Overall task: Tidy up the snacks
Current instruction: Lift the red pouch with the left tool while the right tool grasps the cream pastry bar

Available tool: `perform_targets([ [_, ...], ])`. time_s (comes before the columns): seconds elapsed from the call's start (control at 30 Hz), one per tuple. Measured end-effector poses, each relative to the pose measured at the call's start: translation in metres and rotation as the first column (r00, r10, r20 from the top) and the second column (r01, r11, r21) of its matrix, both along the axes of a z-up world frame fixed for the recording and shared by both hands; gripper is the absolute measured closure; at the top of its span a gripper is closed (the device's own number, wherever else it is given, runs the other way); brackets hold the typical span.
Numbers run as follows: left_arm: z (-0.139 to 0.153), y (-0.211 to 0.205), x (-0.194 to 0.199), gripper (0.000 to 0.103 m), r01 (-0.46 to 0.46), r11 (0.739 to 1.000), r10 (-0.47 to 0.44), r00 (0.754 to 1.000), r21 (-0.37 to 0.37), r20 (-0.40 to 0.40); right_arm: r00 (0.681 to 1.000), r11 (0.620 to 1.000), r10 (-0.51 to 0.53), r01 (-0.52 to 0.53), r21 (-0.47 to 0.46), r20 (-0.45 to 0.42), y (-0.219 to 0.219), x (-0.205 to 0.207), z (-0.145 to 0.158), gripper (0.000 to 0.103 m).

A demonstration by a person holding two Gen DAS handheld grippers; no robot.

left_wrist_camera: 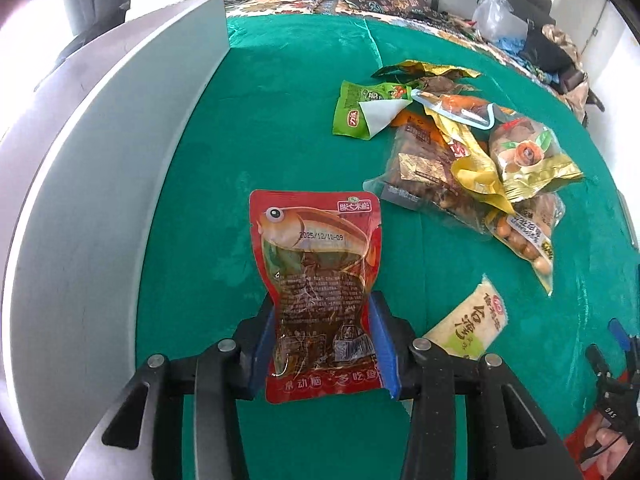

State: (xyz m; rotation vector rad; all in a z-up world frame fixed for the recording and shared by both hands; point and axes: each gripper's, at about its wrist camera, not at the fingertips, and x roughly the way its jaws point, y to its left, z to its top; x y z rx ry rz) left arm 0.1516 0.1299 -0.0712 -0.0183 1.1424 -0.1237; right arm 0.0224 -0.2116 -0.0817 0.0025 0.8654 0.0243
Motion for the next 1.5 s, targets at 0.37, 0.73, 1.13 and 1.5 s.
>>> perform_targets([
  [0.37,0.017,0.012,-0.025,0.060,-0.052,0.993,0.056,0.998,-0.106,0.039,1.000,1.000,0.005,-0.005,0.001,-0.005,0.000,0.000,0.000,0.007],
  [0.73,0.047,0.040,-0.054,0.060,-0.094,0.972,0.122,0.986,-0.217,0.117,0.969,0.909,0.195,-0.121,0.399,-0.152,0.043,0.027,0.045,0.008],
  [1.13,0.106,0.089,-0.101,0.060,-0.148,0.959,0.209,0.946,-0.243,0.248,0.896,0.972,0.204,-0.136,0.192,-0.395,0.243,0.125,0.020,0.008],
  [1.5,0.099,0.124,-0.107,0.060,-0.200,0.948,0.257,0.940,-0.247,0.225,0.938,0.980,0.166,-0.121,0.161,-0.304,0.209,0.124,0.026,0.095],
])
